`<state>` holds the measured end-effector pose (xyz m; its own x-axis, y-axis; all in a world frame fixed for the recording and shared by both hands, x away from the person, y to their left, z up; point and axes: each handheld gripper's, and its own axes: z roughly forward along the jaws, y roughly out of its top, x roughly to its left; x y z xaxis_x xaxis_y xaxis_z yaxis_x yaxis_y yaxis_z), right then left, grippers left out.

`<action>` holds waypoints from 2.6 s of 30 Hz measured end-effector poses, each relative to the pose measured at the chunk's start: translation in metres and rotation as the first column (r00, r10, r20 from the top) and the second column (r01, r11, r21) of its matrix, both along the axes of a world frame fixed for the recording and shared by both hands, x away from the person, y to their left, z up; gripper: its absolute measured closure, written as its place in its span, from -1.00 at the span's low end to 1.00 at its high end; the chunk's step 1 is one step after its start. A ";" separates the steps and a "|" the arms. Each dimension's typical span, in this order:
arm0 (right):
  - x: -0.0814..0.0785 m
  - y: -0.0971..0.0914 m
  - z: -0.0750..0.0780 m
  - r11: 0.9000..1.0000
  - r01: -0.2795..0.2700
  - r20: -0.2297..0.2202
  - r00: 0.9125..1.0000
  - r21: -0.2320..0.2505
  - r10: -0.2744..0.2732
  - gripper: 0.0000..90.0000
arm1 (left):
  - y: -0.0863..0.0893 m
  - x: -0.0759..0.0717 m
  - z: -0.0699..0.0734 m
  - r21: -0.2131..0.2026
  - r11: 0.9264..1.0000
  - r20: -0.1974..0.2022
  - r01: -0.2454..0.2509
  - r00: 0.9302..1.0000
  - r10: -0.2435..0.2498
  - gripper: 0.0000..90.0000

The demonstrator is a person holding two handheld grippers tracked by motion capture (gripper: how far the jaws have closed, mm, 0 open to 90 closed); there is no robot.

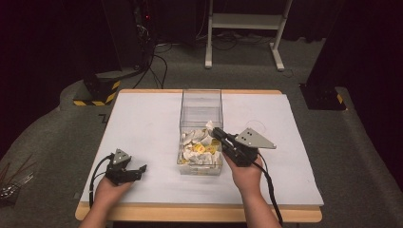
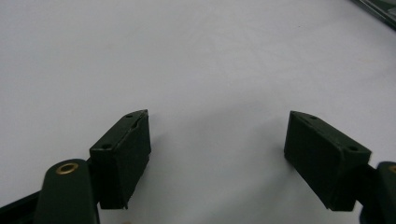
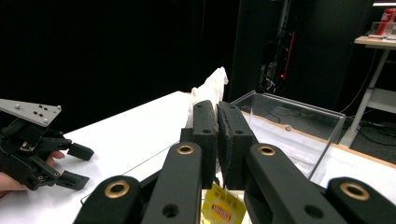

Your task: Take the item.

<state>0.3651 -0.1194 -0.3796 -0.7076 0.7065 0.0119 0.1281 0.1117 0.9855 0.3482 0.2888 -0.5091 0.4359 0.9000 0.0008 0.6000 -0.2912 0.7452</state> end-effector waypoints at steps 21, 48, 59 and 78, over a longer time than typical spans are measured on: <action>0.002 -0.022 0.005 0.997 0.074 0.011 0.997 0.019 -0.074 0.93 | 0.000 0.000 0.000 0.000 1.000 0.000 0.000 1.000 0.000 -0.49; 0.013 -0.059 -0.001 0.982 0.182 -0.020 0.983 0.059 -0.181 0.93 | 0.000 0.000 0.000 0.000 1.000 0.000 0.000 1.000 0.000 -0.49; 0.017 -0.076 -0.004 0.970 0.231 -0.041 0.973 0.074 -0.228 0.93 | 0.000 0.000 0.000 0.000 1.000 0.000 0.000 1.000 0.000 -0.49; 0.022 -0.099 -0.008 0.952 0.295 -0.053 0.955 0.079 -0.292 0.93 | 0.000 0.000 0.000 0.000 1.000 0.000 0.000 1.000 0.000 -0.49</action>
